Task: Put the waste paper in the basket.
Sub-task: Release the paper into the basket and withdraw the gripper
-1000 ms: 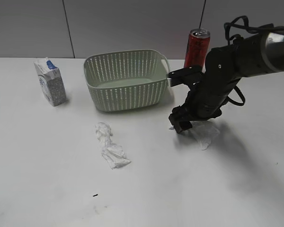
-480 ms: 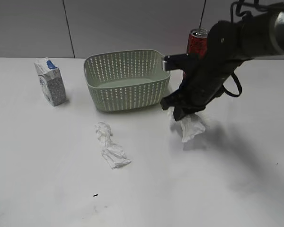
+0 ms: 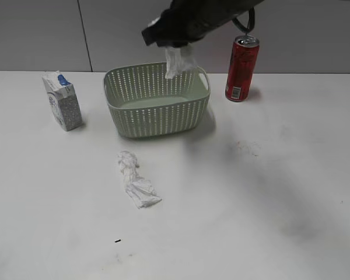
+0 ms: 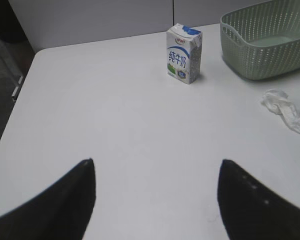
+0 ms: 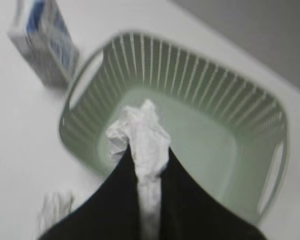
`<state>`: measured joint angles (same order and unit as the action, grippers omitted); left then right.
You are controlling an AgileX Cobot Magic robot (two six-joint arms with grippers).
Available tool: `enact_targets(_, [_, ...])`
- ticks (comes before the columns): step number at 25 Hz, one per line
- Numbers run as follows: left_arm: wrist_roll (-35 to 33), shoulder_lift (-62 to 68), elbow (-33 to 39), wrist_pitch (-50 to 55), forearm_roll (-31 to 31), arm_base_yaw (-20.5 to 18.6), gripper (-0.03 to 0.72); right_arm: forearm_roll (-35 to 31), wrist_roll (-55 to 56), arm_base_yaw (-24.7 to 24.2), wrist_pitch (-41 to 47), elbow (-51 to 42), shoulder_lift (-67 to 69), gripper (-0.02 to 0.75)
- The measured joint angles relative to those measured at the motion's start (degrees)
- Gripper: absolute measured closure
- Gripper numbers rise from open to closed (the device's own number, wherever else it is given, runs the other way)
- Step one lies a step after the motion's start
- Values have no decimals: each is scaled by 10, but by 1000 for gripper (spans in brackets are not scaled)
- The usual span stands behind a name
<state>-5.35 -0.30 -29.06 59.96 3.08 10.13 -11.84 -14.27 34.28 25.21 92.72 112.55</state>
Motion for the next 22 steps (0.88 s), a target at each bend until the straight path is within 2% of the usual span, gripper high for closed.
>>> enact_targets(6, [0,0,0,0,0,0,128,2,0,1,-154,31,65,710])
enact_targets(9, [0,0,0,0,0,0,128,7,0,1,-173,31,109,708])
enact_targets(11, [0,0,0,0,0,0,128,20,0,1,-172,31,133,675])
enact_targets(13, [0,0,0,0,0,0,128,30,-1,1,-166,31,149,556])
enact_targets(17, [0,0,0,0,0,0,128,36,-1,3,-146,31,158,178])
enact_targets(19, [0,0,0,0,-1,0,129,41,-2,3,-144,31,156,120])
enact_targets(22, [0,0,0,0,-2,0,129,47,-2,3,-129,31,146,126])
